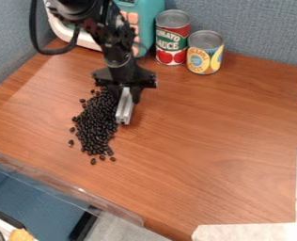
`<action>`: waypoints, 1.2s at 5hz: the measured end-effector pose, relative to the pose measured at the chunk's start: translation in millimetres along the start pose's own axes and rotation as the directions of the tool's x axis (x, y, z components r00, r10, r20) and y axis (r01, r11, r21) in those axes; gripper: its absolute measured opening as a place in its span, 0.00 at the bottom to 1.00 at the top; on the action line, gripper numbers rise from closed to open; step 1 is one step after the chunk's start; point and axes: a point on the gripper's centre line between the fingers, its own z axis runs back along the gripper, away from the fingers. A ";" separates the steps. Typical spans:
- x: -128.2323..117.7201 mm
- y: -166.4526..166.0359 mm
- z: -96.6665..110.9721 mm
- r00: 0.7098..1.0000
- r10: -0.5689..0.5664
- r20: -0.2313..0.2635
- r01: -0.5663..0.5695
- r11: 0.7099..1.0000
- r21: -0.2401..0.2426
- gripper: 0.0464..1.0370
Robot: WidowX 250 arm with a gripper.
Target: Sweep into pile
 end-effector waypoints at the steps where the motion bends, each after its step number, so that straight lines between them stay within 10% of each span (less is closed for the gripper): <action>1: 5.4 -37.3 15.1 0.991 -0.124 0.040 0.125 0.991 -0.037 0.34; 6: -50.5 -113.9 7.7 0.923 -0.383 -0.049 0.364 0.905 -0.220 0.39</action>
